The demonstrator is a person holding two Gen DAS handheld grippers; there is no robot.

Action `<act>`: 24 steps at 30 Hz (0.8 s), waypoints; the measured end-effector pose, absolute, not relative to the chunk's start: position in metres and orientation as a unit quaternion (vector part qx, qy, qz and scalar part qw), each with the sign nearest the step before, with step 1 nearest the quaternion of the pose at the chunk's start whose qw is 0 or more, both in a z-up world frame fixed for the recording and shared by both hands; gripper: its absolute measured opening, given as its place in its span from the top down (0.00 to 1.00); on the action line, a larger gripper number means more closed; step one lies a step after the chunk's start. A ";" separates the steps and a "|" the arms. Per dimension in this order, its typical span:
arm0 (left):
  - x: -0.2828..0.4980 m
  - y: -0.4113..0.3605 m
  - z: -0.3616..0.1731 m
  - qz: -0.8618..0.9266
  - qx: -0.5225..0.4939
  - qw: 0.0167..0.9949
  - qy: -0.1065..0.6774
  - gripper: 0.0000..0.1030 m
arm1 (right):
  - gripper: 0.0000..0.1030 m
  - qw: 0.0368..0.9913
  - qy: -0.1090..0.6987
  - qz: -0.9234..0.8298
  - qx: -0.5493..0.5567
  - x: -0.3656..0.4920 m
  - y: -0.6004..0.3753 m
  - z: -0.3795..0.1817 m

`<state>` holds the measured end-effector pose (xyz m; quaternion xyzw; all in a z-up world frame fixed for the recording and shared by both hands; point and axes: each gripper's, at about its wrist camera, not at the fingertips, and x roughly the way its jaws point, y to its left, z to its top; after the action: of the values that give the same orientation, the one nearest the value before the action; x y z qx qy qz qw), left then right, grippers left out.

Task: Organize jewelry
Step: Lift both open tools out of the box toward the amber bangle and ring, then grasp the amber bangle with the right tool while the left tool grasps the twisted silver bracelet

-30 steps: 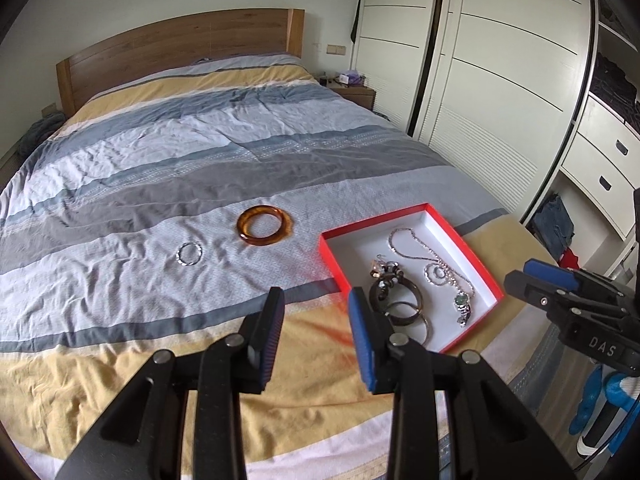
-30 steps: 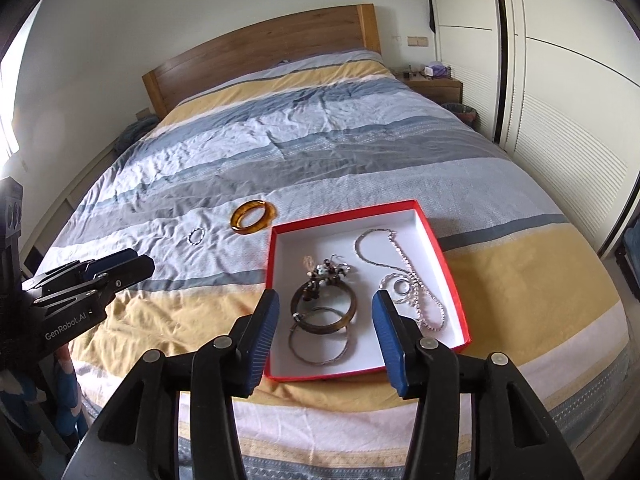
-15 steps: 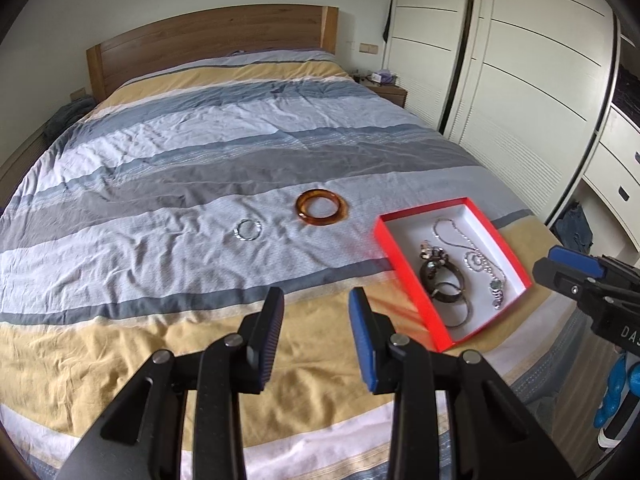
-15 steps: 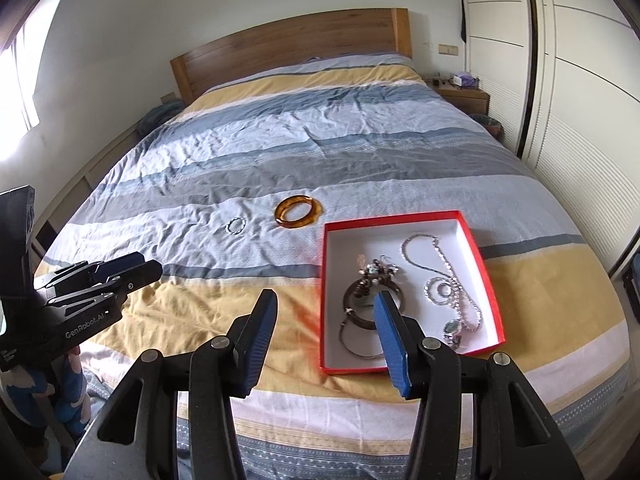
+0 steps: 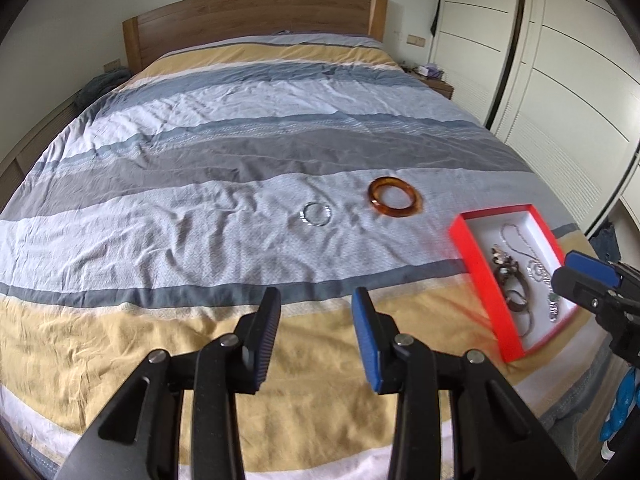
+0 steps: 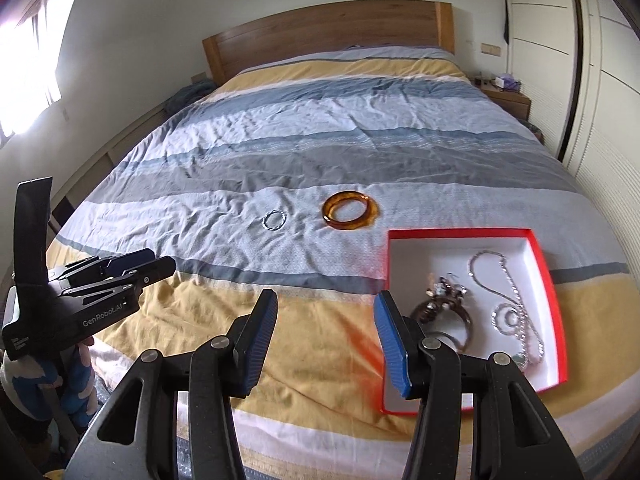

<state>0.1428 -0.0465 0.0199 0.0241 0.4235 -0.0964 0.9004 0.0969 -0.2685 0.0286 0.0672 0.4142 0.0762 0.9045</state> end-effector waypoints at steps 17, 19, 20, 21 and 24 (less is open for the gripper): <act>0.232 -0.003 -0.037 -0.064 -0.023 0.888 0.455 0.66 | 0.53 0.886 0.447 0.112 0.047 0.202 -0.240 -0.021; 0.244 -0.007 -0.041 -0.074 -0.026 0.888 0.453 0.66 | 0.54 0.885 0.450 0.110 0.045 0.217 -0.238 -0.027; 0.250 -0.010 -0.043 -0.079 -0.026 0.888 0.453 0.66 | 0.56 0.884 0.453 0.109 0.042 0.226 -0.236 -0.030; 0.256 -0.013 -0.045 -0.082 -0.025 0.887 0.454 0.66 | 0.59 0.883 0.455 0.109 0.040 0.234 -0.234 -0.034; 0.276 -0.021 -0.055 -0.093 -0.025 0.885 0.456 0.66 | 0.66 0.879 0.465 0.104 0.032 0.258 -0.229 -0.045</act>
<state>0.2762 -0.0211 -0.0545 -0.0247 0.4556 -0.0929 0.8850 0.2584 -0.2286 -0.0448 0.0323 0.4651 0.1040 0.8785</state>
